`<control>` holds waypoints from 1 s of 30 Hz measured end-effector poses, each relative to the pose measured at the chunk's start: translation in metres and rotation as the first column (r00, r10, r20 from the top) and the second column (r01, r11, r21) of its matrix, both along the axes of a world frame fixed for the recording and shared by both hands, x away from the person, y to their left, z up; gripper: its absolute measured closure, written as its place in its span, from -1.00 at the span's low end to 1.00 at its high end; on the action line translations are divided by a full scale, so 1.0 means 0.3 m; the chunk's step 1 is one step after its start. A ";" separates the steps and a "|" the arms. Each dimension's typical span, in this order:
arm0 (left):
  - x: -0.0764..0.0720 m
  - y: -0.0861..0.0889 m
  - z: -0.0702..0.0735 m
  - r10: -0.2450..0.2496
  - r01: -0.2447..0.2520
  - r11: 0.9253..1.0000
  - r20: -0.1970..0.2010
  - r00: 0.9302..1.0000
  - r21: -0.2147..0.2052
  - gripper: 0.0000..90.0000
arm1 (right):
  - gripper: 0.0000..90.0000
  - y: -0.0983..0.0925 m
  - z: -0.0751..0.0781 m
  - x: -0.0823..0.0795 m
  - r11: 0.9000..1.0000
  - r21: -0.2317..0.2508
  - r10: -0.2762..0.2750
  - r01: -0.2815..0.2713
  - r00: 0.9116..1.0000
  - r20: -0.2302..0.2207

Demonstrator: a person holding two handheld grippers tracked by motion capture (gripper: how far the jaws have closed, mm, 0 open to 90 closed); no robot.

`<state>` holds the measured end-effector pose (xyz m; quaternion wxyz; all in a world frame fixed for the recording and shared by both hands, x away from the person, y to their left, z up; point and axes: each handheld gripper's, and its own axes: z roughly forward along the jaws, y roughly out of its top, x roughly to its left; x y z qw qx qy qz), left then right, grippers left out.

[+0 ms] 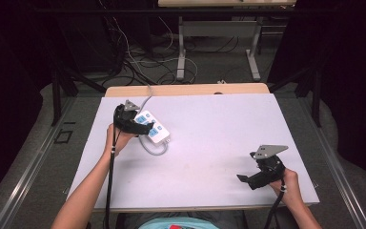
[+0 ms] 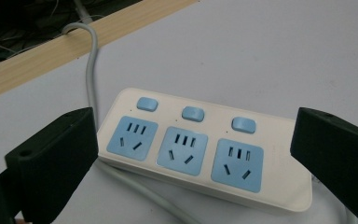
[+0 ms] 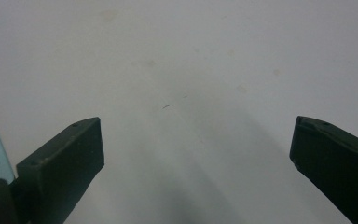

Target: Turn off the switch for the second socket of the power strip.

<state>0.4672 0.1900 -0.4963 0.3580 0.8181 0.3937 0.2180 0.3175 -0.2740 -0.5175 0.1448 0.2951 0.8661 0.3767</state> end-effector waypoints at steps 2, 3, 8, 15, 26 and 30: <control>-0.012 0.002 -0.003 -0.005 0.005 1.000 -0.004 1.000 0.010 -1.00 | -0.95 0.002 -0.001 0.000 1.000 0.003 -0.005 0.005 1.000 -0.008; -0.016 0.003 -0.006 -0.003 0.002 1.000 0.003 1.000 0.007 -1.00 | -0.95 0.001 0.001 0.000 1.000 -0.003 0.000 0.000 1.000 -0.012; -0.042 0.021 -0.013 -0.002 0.002 1.000 -0.004 1.000 0.020 -1.00 | -0.95 0.003 0.000 0.002 1.000 0.000 0.009 -0.009 1.000 -0.012; -0.078 0.045 -0.012 0.013 -0.013 1.000 -0.008 1.000 0.002 -1.00 | -0.95 0.003 0.000 0.002 1.000 0.000 0.011 -0.011 1.000 -0.011; -0.181 0.053 -0.007 -0.013 0.013 1.000 0.001 1.000 0.020 -1.00 | -0.95 0.004 0.000 0.002 1.000 0.001 0.011 -0.011 1.000 -0.012; -0.223 0.047 -0.003 -0.020 0.020 1.000 0.006 1.000 0.013 -1.00 | -0.95 0.004 0.000 0.002 1.000 0.000 0.011 -0.011 1.000 -0.014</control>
